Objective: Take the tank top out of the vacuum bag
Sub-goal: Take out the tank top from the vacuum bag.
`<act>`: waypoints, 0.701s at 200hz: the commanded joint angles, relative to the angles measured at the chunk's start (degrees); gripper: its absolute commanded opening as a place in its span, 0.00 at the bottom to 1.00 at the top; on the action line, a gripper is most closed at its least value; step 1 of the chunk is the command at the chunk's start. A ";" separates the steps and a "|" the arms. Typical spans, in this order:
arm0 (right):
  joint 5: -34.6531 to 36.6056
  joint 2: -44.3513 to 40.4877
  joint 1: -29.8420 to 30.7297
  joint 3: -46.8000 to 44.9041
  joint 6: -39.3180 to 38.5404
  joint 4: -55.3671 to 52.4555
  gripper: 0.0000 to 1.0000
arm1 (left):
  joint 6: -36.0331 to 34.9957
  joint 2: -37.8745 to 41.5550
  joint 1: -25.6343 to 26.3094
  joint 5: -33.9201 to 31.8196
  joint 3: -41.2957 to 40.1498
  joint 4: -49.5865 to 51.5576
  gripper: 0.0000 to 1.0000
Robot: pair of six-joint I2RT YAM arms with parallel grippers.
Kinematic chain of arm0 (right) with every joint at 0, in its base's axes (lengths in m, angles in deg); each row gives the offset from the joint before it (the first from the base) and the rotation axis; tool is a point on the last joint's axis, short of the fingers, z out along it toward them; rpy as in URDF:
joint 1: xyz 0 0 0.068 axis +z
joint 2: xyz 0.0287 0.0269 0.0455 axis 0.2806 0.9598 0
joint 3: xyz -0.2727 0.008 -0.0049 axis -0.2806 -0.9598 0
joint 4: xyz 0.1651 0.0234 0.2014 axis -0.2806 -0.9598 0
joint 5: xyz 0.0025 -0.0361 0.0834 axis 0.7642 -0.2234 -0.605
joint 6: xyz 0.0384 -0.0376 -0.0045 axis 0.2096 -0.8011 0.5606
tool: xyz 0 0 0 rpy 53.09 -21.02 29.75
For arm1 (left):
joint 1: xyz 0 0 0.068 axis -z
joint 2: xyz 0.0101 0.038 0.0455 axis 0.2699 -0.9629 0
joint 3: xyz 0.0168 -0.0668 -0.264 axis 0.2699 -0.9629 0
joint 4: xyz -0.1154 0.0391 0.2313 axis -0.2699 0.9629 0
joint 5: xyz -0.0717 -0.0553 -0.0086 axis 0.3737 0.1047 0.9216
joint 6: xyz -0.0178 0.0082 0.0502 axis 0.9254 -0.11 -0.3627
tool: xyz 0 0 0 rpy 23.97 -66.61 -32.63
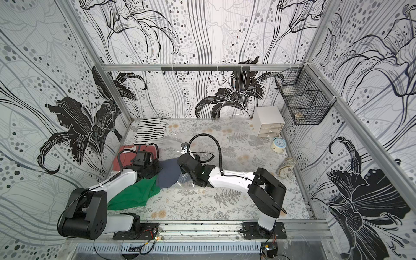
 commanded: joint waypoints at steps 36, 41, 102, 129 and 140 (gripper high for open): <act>-2.89 0.96 -0.31 0.69 -2.33 -2.25 0.00 | 0.51 6.91 -1.16 -4.50 1.13 4.81 0.00; -2.74 1.01 -0.33 0.65 -2.19 -2.22 0.00 | 0.64 7.67 -1.45 -4.34 1.55 5.74 0.00; -4.82 3.80 -0.74 2.94 -1.84 -4.40 0.61 | -0.96 15.11 -3.20 -5.95 11.28 19.88 0.00; -7.85 4.05 -1.92 2.29 -0.73 -4.63 0.73 | -4.88 12.90 -4.87 -7.37 17.66 26.13 0.00; -9.25 3.03 -2.95 1.02 0.17 -3.81 0.75 | -6.33 11.04 -5.43 -7.88 21.14 29.31 0.00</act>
